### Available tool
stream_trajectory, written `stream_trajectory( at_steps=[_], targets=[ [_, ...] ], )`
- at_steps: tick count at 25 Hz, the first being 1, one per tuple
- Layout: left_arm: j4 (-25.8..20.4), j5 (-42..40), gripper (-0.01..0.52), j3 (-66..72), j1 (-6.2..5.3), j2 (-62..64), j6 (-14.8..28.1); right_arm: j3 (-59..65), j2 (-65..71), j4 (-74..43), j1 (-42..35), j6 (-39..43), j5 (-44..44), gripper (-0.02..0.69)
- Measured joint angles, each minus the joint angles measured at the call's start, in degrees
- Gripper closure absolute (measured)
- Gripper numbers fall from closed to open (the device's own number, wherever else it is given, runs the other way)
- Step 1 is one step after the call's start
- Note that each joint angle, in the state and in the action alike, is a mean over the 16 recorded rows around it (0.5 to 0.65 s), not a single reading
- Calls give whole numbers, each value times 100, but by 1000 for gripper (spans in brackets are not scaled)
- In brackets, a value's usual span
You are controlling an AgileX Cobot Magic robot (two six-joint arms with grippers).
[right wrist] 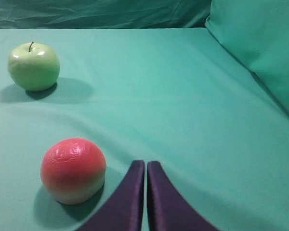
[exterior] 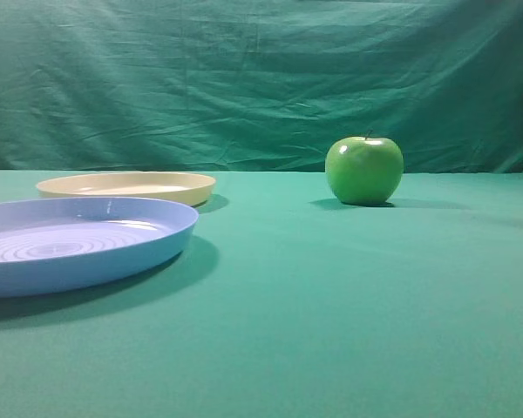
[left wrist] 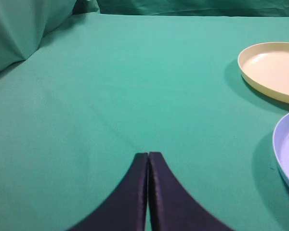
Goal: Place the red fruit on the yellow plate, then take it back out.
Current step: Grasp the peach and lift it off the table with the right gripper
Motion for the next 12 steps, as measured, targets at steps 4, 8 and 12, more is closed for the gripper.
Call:
stream_trajectory(
  at_steps=[4,8,12],
  targets=[
    [0,0,514,0,0,0,0,0,0,0,0,0,0,665],
    [0,0,514,0,0,0,0,0,0,0,0,0,0,665],
    [0,0,514,0,0,0,2,0,0,0,0,0,0,665]
  ],
)
